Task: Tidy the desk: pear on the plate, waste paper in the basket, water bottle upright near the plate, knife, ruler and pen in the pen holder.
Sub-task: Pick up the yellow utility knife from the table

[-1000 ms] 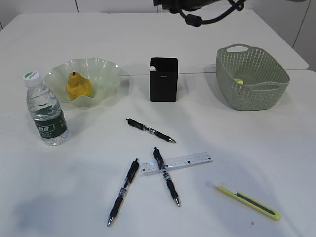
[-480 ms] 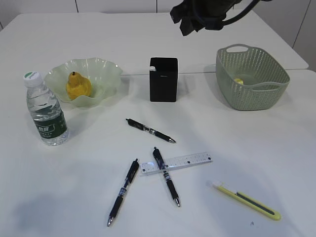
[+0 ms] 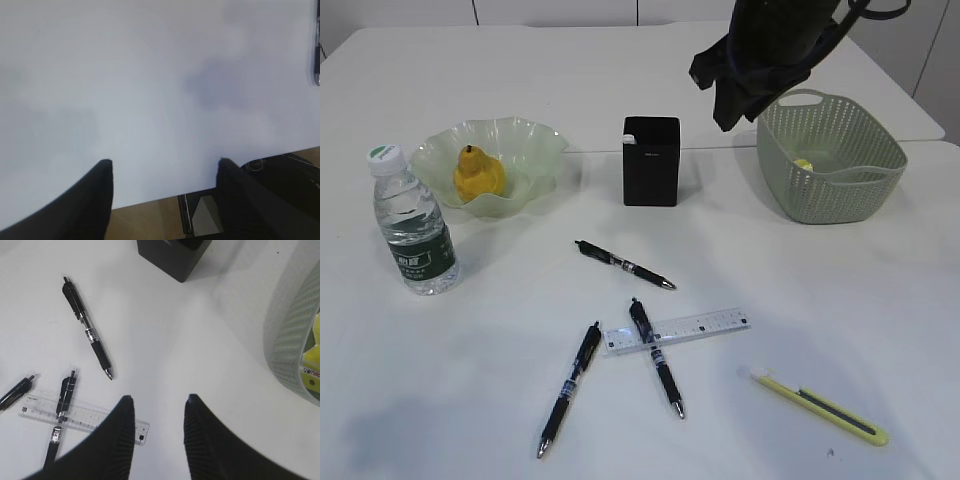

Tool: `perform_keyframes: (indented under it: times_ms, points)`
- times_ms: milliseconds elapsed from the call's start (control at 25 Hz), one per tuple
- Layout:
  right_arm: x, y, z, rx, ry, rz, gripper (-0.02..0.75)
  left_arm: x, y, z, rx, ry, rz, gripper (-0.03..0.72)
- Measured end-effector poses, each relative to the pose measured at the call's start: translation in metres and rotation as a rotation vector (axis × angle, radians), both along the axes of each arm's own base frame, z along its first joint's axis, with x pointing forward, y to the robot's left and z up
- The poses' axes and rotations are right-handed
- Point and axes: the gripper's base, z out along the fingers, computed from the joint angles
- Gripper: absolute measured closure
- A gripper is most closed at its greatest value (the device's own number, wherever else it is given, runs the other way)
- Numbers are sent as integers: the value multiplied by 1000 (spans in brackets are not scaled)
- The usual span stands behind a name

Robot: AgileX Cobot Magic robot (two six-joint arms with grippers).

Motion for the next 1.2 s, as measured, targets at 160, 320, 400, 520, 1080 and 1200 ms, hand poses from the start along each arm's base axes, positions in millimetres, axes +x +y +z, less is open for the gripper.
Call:
perform_keyframes:
  times_ms: [160,320,400,520,1080,1200]
  points:
    - [-1,0,0,7,7,-6,456,0,0,0,0,2,0,240]
    - [-2,0,-4,6,30,-7,456,0,0,0,1,5,0,241]
    - [-6,-1,-18,-15,75,-8,456,0,0,0,3,4,0,244]
    - [-20,-7,-52,-66,190,-10,456,0,1,0,7,6,1,249]
    - [-104,-32,-66,-98,321,194,456,1,4,0,44,-8,7,251]
    - [-119,-31,-69,-58,345,262,456,1,4,0,46,-9,8,251]
